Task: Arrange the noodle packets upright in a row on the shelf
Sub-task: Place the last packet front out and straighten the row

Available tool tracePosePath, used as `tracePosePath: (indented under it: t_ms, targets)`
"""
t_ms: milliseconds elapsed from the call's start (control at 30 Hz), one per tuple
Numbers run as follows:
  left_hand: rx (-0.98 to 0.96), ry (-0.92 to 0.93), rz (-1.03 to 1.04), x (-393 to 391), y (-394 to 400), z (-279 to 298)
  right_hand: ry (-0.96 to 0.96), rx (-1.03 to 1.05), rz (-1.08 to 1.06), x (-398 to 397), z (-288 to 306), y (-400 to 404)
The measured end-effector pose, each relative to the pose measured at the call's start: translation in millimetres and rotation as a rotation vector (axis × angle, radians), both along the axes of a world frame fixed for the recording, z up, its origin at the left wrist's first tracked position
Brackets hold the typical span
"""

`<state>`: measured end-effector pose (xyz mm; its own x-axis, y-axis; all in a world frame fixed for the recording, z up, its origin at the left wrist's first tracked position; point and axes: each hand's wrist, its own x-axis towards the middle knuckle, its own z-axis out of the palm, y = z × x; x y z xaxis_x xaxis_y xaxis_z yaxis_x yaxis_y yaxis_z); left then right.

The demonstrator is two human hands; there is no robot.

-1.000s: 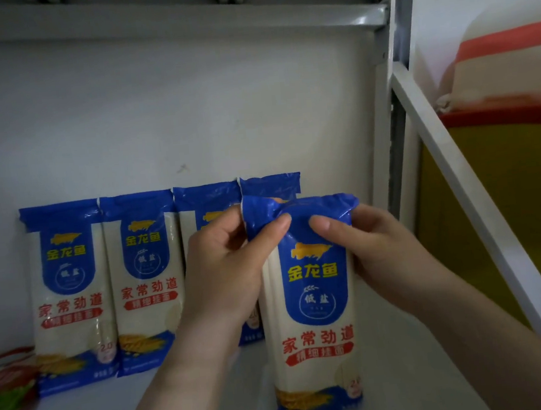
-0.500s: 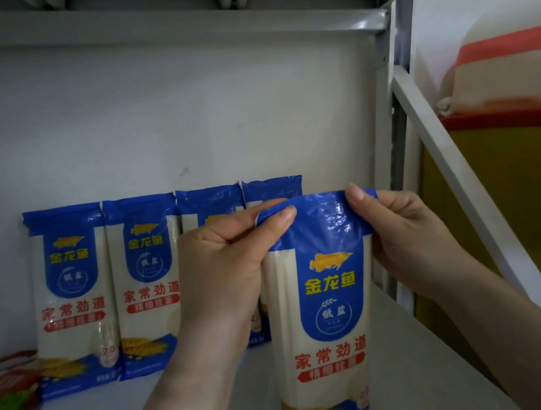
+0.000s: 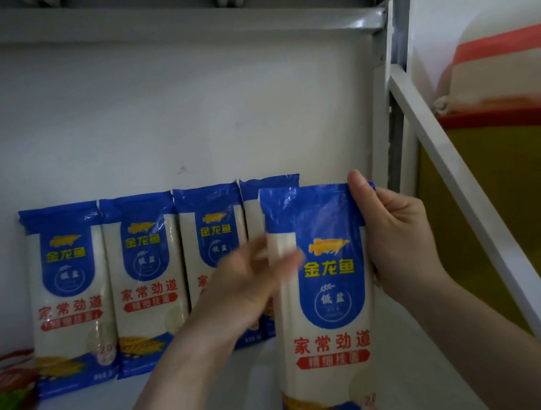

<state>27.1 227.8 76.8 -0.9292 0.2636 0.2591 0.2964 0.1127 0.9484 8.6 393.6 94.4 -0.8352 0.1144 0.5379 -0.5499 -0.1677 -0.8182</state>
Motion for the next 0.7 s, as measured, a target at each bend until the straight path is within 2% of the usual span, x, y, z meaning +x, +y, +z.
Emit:
tracePosePath:
  t_ms: [100,167,233,333,400,467,533,700]
  targets:
    - [-0.261,-0.071,-0.117,-5,6,-18,0.025,0.004,-0.043,-3,0,0]
    - [-0.268,-0.061,-0.055,-9,10,-28,0.017,0.029,-0.052,-5,1,2]
    - [-0.237,-0.065,-0.004,-13,10,-33,-0.023,0.075,0.025,-7,1,10]
    - [-0.232,-0.055,0.000,-16,9,-37,-0.176,0.365,0.214,-5,-8,35]
    - [-0.236,-0.042,0.003,-16,10,-36,-0.357,0.613,0.424,-2,-27,51]
    - [-0.243,-0.040,0.003,-17,10,-37,-0.540,0.731,0.623,0,-54,57]
    - [-0.256,-0.057,0.004,-18,9,-38,-0.623,0.735,0.650,2,-77,53]
    - [-0.360,-0.113,-0.082,-21,3,-39,-0.569,0.663,0.567,4,-94,49]
